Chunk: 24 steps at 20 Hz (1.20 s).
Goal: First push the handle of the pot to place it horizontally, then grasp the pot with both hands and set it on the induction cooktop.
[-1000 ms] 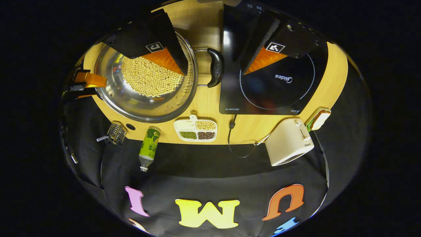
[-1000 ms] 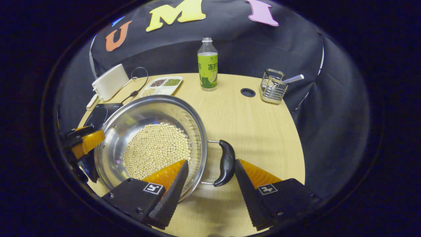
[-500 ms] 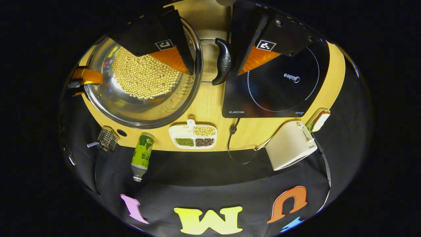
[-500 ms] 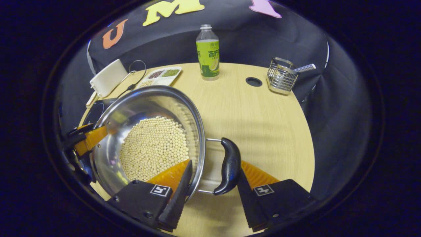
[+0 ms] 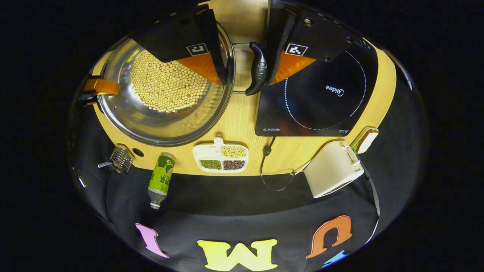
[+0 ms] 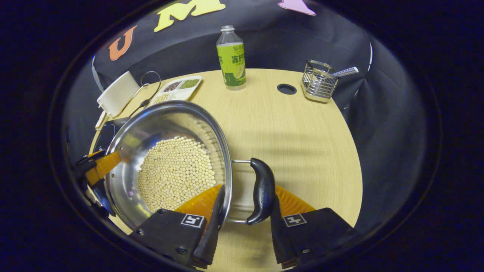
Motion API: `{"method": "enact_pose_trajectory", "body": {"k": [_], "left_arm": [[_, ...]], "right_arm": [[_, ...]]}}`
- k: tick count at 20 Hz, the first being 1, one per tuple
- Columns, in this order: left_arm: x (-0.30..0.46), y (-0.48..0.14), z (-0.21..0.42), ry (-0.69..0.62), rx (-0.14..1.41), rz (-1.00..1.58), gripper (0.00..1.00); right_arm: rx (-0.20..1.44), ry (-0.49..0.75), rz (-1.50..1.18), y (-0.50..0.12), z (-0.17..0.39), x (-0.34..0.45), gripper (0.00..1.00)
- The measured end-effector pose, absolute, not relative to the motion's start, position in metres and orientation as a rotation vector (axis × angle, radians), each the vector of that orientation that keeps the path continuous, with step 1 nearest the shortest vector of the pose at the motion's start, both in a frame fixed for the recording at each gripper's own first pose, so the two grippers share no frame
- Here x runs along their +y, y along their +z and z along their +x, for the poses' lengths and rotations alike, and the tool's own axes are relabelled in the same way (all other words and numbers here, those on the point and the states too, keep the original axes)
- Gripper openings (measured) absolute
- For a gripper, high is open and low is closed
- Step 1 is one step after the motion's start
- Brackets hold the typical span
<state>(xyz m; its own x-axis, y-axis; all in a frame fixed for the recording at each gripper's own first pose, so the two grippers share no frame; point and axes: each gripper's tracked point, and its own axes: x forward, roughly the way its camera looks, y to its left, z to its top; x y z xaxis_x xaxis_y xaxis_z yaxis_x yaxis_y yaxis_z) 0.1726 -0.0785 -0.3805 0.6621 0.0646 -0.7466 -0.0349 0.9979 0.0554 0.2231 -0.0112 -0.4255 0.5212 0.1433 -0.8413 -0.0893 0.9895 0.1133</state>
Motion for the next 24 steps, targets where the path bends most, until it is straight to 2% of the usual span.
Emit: {"method": "enact_pose_trajectory", "body": {"k": [1, 9, 17, 24], "left_arm": [[-0.078, -0.377, 0.171, 0.056, 0.848, 0.03, 0.58], [-0.053, -0.329, 0.16, -0.008, 0.766, 0.04, 0.58], [0.027, -0.295, 0.148, -0.012, 0.724, 0.064, 0.58], [0.103, -0.292, 0.143, 0.023, 0.729, 0.059, 0.57]], "right_arm": [[1.009, 0.14, 0.072, -0.423, 0.221, -0.009, 0.59], [0.924, 0.088, 0.1, -0.369, 0.185, 0.015, 0.58], [0.89, 0.093, 0.118, -0.339, 0.165, 0.098, 0.58], [0.899, 0.121, 0.118, -0.333, 0.164, 0.176, 0.58]]}}
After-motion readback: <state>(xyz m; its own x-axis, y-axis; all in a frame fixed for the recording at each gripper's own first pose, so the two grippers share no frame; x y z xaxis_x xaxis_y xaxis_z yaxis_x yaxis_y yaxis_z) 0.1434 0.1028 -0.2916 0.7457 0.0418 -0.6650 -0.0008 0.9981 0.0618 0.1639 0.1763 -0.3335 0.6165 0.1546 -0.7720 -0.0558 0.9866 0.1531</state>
